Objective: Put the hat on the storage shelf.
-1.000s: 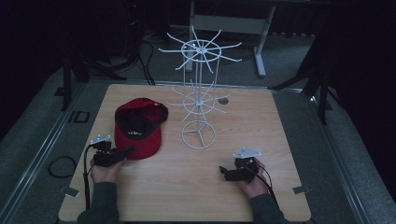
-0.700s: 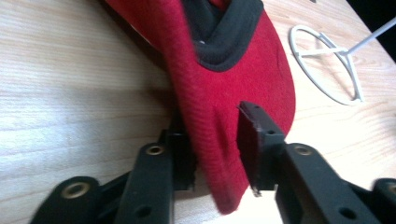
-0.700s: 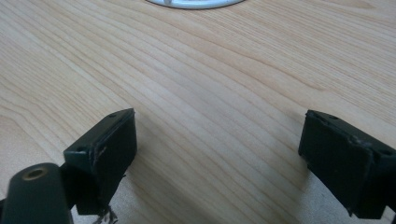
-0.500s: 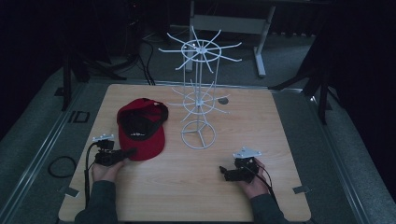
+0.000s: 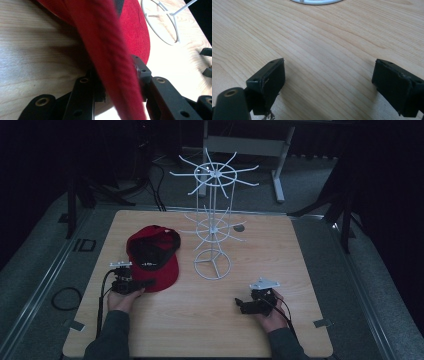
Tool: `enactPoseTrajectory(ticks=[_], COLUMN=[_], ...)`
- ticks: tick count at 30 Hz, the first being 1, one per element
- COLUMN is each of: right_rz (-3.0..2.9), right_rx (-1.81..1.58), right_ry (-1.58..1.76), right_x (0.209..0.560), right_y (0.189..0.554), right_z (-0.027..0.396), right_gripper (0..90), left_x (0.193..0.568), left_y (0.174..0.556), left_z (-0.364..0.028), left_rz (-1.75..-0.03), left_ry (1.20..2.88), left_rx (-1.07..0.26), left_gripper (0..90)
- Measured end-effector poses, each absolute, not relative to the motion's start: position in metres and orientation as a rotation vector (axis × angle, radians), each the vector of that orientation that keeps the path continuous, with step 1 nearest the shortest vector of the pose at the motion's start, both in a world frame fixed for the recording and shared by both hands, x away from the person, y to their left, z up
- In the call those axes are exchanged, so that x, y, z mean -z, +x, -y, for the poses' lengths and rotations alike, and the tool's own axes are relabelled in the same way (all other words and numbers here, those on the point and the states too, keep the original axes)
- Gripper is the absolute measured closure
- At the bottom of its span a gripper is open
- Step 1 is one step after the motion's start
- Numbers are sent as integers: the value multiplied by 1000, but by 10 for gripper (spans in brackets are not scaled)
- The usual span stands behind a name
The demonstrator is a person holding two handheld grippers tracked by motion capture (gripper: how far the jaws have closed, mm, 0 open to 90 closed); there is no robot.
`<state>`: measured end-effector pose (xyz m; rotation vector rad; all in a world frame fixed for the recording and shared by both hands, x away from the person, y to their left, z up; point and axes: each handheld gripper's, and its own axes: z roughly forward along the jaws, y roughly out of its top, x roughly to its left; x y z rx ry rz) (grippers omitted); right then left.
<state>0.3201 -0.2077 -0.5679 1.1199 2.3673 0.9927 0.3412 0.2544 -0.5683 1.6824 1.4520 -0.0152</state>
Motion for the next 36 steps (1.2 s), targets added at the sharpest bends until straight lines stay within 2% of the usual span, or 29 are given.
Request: enactPoseTrajectory(ticks=[3, 12, 20, 36], right_rz=[-2368, -2367, -2368, -2368], right_rx=[-992, -993, -992, -992], right_ry=[1120, 1120, 1120, 1120], right_x=[568, 568, 568, 568], right_y=[320, 320, 320, 320], right_z=[208, 208, 208, 208], right_gripper=[112, 112, 112, 112], left_x=[569, 561, 554, 540], left_y=[342, 338, 331, 321], left_z=[-253, -249, -242, -251], left_rz=[-1446, -1390, -1372, -1328], left_ry=[1678, 1632, 1653, 1583], left_rx=[31, 6, -108, -197], left_gripper=[707, 836, 845, 843])
